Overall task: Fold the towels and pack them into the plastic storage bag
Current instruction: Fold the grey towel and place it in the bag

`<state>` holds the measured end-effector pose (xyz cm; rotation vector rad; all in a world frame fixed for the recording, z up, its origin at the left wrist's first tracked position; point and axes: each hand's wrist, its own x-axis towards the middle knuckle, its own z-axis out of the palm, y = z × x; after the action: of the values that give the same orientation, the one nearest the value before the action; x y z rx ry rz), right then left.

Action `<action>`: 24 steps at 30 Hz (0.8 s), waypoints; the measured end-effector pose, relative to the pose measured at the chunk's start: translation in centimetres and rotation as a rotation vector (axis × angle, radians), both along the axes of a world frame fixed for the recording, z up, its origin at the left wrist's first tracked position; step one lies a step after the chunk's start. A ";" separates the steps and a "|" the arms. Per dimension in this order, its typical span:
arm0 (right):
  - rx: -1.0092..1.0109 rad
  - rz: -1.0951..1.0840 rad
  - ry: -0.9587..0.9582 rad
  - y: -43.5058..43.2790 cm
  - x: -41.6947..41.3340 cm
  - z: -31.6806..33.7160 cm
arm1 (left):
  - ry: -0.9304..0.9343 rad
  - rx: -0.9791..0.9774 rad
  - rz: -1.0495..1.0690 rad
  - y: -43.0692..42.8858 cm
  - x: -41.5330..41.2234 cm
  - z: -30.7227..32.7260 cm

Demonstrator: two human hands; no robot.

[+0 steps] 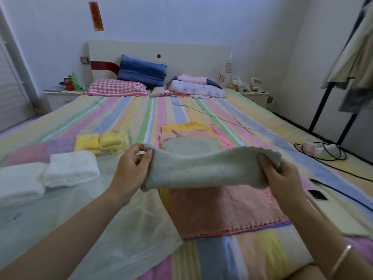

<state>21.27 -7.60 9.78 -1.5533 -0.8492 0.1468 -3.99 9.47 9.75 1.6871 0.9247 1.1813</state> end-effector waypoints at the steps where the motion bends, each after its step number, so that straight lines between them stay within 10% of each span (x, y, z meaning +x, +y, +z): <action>1: -0.035 0.017 -0.015 -0.5 -0.2 0.5 | 0.012 -0.013 -0.025 -0.7 -0.2 0.4; 10: -0.723 0.354 0.011 -3.9 0.5 2.9 | 0.396 -0.285 -0.181 -3.9 -2.1 0.9; 24: -0.476 0.152 -0.045 8.8 5.6 -2.3 | 0.369 -0.100 0.212 5.8 2.4 -7.0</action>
<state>26.82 1.23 7.50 -1.9371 -1.0178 0.4514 -1.55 15.31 2.75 1.7903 1.3948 0.9519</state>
